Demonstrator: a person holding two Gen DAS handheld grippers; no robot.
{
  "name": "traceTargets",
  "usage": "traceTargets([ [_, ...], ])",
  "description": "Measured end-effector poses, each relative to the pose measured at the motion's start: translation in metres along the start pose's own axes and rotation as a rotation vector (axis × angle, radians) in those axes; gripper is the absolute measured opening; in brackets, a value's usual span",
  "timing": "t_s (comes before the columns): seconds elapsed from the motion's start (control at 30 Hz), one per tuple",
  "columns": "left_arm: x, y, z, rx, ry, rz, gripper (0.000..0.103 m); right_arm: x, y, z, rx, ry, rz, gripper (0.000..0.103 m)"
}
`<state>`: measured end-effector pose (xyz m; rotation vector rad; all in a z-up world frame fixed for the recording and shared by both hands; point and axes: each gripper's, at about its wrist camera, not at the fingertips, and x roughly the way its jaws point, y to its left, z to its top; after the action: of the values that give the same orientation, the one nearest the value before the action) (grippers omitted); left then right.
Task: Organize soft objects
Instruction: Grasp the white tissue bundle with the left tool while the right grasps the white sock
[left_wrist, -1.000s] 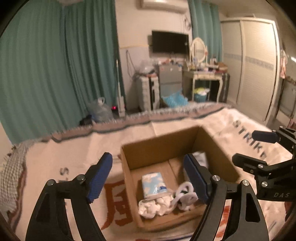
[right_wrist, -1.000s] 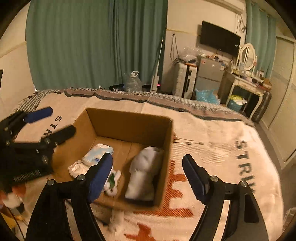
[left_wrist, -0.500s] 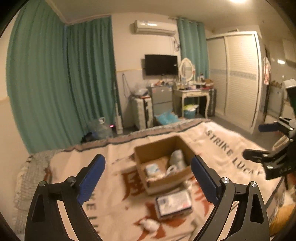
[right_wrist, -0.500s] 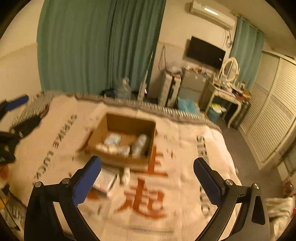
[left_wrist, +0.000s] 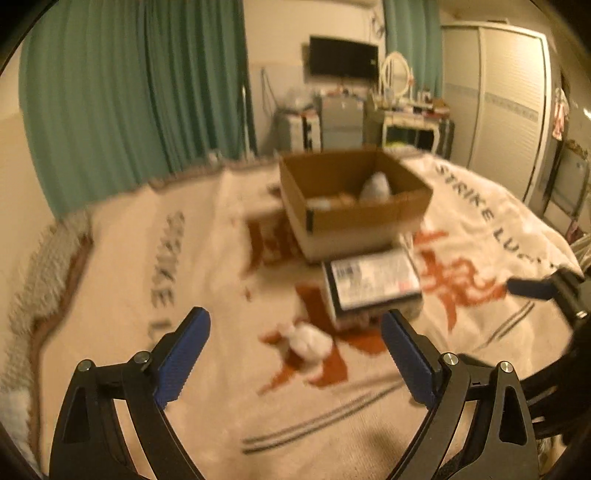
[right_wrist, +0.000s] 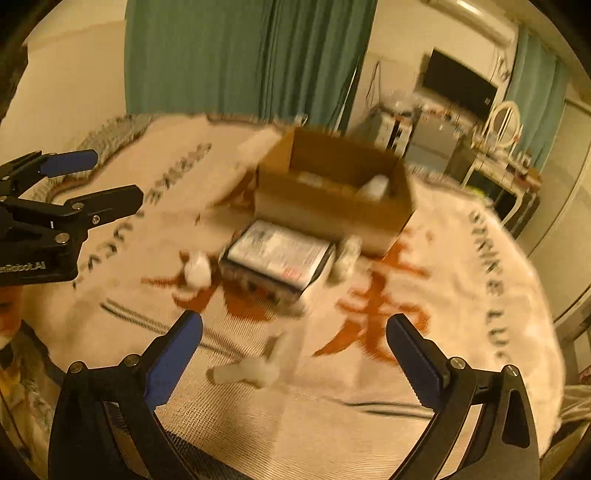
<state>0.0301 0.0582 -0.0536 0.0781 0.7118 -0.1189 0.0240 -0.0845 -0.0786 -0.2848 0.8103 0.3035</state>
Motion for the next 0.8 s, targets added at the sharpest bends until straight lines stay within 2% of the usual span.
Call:
traceTargets([
  [0.07,0.011,-0.001,-0.009,-0.001,0.029,0.007,0.095,0.025,0.003,-0.012,0.023,0.055,0.033,0.09],
  [0.13,0.022,-0.002,-0.02,0.005,0.052,0.028,0.095,0.045,0.004,-0.022,0.045,0.1,0.066,0.087],
  [0.23,0.035,0.0,-0.03,-0.01,0.076,0.029,0.095,0.066,0.005,-0.035,0.049,0.158,0.095,0.074],
  [0.3,0.042,0.002,-0.035,-0.022,0.098,0.022,0.095,0.074,0.002,-0.041,0.084,0.172,0.133,0.072],
  [0.37,0.051,0.004,-0.038,-0.015,0.123,0.019,0.095,0.077,0.0,-0.044,0.111,0.168,0.173,0.054],
  [0.4,0.053,0.005,-0.038,-0.012,0.129,0.028,0.095,0.077,0.0,-0.044,0.115,0.161,0.203,0.049],
  [0.5,0.057,0.008,-0.038,-0.019,0.136,0.024,0.095,0.076,0.001,-0.042,0.105,0.143,0.2,0.036],
  [0.6,0.059,0.008,-0.036,-0.024,0.144,0.017,0.095,0.073,-0.009,-0.036,0.144,0.132,0.245,0.036],
  [0.8,0.065,0.002,-0.023,-0.008,0.136,-0.011,0.095,0.069,-0.029,-0.013,0.142,0.076,0.181,0.036],
])
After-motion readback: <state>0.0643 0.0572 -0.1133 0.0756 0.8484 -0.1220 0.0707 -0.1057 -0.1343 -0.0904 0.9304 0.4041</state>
